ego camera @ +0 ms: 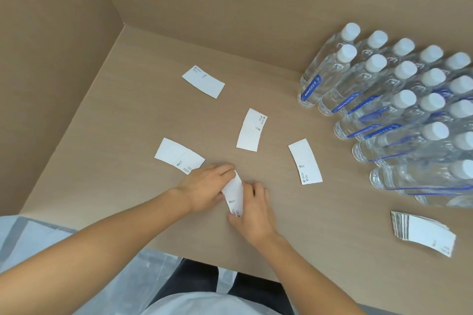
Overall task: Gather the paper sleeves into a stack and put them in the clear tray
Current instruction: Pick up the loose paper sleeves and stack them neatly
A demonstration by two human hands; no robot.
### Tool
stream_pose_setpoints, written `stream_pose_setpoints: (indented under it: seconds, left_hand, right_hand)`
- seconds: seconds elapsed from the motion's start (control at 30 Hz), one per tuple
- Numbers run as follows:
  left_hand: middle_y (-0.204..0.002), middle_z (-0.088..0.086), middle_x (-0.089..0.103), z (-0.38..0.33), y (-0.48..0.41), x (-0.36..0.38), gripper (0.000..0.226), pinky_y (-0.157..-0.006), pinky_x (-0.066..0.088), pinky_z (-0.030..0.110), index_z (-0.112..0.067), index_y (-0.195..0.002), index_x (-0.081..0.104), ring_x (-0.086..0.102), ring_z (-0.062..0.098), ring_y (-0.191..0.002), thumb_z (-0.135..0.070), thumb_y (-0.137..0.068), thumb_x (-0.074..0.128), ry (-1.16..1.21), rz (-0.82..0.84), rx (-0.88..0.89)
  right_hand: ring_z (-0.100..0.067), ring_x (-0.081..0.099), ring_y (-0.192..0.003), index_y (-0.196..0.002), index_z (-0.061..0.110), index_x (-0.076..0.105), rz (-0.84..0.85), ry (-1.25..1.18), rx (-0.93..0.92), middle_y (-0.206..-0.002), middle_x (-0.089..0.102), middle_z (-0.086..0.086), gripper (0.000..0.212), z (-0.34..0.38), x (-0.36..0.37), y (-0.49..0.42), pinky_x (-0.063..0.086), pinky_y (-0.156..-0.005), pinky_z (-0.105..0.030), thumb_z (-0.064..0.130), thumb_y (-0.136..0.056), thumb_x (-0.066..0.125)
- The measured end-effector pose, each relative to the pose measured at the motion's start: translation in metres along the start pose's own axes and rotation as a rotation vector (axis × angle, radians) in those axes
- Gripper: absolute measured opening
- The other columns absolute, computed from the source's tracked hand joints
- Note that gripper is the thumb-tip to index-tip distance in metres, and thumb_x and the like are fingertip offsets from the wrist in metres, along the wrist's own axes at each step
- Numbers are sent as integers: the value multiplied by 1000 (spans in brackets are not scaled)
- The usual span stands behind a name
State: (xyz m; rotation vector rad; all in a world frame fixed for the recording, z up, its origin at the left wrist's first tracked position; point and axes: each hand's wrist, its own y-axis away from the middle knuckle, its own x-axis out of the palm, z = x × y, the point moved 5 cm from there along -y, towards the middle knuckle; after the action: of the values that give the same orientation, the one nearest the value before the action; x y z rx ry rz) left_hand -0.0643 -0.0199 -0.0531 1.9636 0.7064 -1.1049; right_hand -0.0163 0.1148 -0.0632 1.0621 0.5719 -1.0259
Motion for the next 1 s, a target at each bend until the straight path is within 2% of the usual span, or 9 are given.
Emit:
stream_pose_setpoints:
  seconds: [0.1, 0.23, 0.33, 0.5, 0.63, 0.77, 0.87, 1.0]
  left_hand:
    - [-149, -5, 33, -1, 5, 6, 59, -81, 54, 39, -18, -143, 35, 49, 25, -119, -31, -89, 56, 25, -19, -47]
    - [-136, 1, 40, -3, 13, 12, 53, -75, 52, 39, -13, -131, 44, 52, 25, -109, -37, -85, 56, 7, -30, -133]
    - [-131, 3, 43, 1, 19, 17, 59, -74, 51, 36, -10, -129, 46, 50, 24, -111, -41, -81, 59, 8, -32, -224]
    - [-125, 7, 46, 5, 24, 11, 55, -72, 48, 35, -6, -119, 51, 51, 26, -111, -42, -79, 61, -8, -30, -181]
    - [-124, 11, 54, 54, 32, -18, 62, -83, 52, 39, -6, -121, 58, 54, 32, -113, -37, -70, 73, -7, -72, -135]
    - [-127, 7, 54, 113, 41, -59, 64, -94, 47, 37, -9, -128, 54, 48, 28, -118, -27, -71, 76, 70, -94, -171]
    - [-123, 2, 52, 144, 45, -69, 63, -92, 47, 40, -14, -129, 50, 48, 25, -115, -28, -73, 73, 75, -67, -210]
    - [-124, 0, 50, 158, 48, -58, 57, -89, 47, 33, -14, -128, 51, 48, 21, -115, -28, -77, 72, 90, -44, -225]
  right_hand:
    - [-22, 39, -116, -130, 16, 46, -4, -31, -47, -121, 41, -2, 58, -3, -3, -1, 48, -85, -30, 30, -78, 68]
    - [-26, 41, -118, -134, 11, 49, -54, 9, -87, -125, 45, -6, 63, -12, -17, -12, 44, -97, -31, 29, -77, 71]
    - [-27, 40, -120, -136, 9, 48, -6, 61, -138, -127, 45, -8, 67, -19, -23, -16, 43, -101, -34, 23, -75, 71]
    - [-23, 39, -122, -124, 8, 56, 24, 73, -188, -125, 46, -7, 51, -15, -21, -12, 47, -95, -32, 19, -75, 68]
    - [-27, 41, -116, -116, 5, 60, -63, 0, -199, -119, 49, -10, 47, 26, -20, -22, 47, -92, -31, 23, -74, 68]
    - [-28, 39, -118, -116, 2, 58, -104, -81, -172, -120, 46, -11, 46, 89, -16, -49, 46, -95, -33, 22, -76, 69]
    - [-27, 36, -120, -120, 2, 55, -107, -101, -153, -122, 44, -11, 49, 119, -12, -64, 46, -95, -34, 21, -78, 71]
    - [-28, 36, -119, -117, 1, 55, -68, -68, -134, -123, 43, -11, 41, 126, 2, -72, 46, -95, -33, 15, -80, 68]
